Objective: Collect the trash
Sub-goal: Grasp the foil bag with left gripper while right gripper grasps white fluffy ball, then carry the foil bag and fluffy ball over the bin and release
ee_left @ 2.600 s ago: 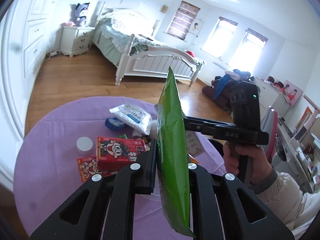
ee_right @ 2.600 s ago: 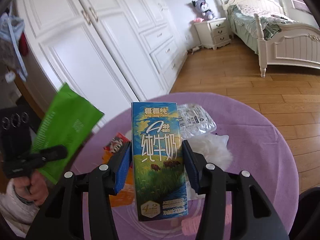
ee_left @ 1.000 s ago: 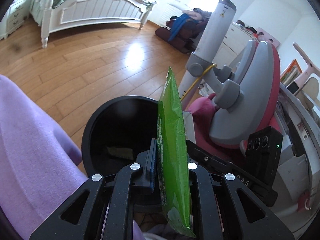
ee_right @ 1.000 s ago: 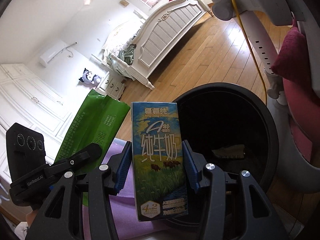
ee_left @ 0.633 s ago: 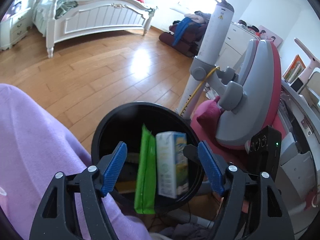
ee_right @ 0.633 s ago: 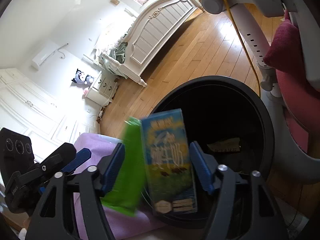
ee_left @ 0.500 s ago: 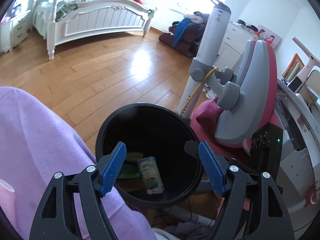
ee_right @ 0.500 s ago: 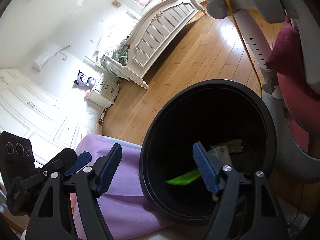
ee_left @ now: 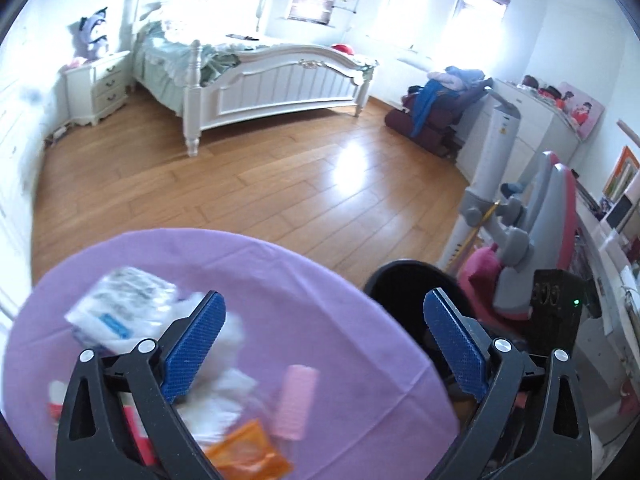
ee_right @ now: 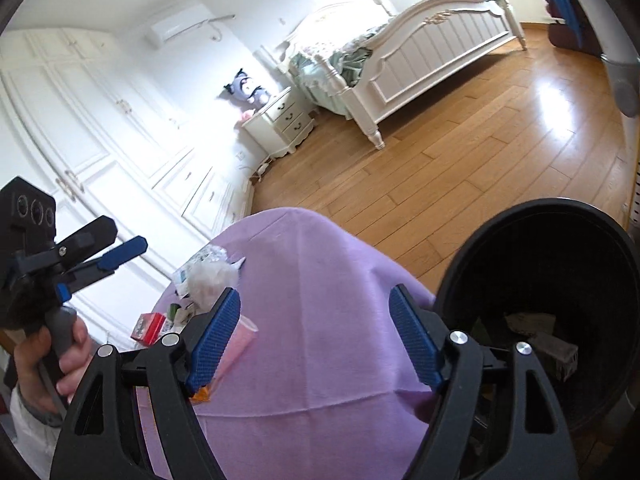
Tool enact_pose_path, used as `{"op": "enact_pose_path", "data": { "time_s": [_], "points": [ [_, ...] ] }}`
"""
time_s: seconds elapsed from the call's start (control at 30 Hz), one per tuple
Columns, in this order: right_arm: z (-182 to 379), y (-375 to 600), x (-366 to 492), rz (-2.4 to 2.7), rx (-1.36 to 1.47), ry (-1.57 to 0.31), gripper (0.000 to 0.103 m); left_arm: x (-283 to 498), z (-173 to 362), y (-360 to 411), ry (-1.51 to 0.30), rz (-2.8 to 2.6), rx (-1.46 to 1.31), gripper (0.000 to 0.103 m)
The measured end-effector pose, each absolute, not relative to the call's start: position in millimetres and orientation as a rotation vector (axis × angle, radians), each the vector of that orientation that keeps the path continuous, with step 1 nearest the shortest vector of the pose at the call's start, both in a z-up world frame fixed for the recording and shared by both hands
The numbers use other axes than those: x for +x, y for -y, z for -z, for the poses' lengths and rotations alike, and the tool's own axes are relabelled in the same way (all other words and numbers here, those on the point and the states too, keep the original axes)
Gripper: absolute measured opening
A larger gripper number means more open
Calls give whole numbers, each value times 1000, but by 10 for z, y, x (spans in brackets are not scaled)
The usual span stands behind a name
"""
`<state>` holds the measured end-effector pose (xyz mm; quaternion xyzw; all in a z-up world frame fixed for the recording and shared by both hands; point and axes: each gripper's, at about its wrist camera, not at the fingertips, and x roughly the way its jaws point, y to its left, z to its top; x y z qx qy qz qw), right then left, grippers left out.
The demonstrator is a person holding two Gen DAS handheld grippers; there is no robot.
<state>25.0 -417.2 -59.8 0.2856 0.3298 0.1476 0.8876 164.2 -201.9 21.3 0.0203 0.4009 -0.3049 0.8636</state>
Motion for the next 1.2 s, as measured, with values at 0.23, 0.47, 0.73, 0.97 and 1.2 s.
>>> {"op": "enact_pose_path", "data": {
  "time_s": [0.23, 0.47, 0.73, 0.97, 1.2],
  "points": [
    [481, 3424, 747, -474, 456, -792, 76, 2544, 96, 1158, -1064, 520, 162, 98],
    [497, 2928, 1181, -523, 360, -895, 76, 2944, 528, 1036, -1133, 582, 269, 98],
    [601, 2592, 1481, -534, 228, -988, 70, 2974, 596, 1050, -1121, 636, 284, 76],
    [625, 2566, 1484, -518, 201, -995, 40, 2899, 580, 1060, -1104, 628, 237, 45],
    [256, 3009, 992, -477, 336, -784, 38, 2680, 291, 884, -995, 622, 124, 33]
  ]
}}
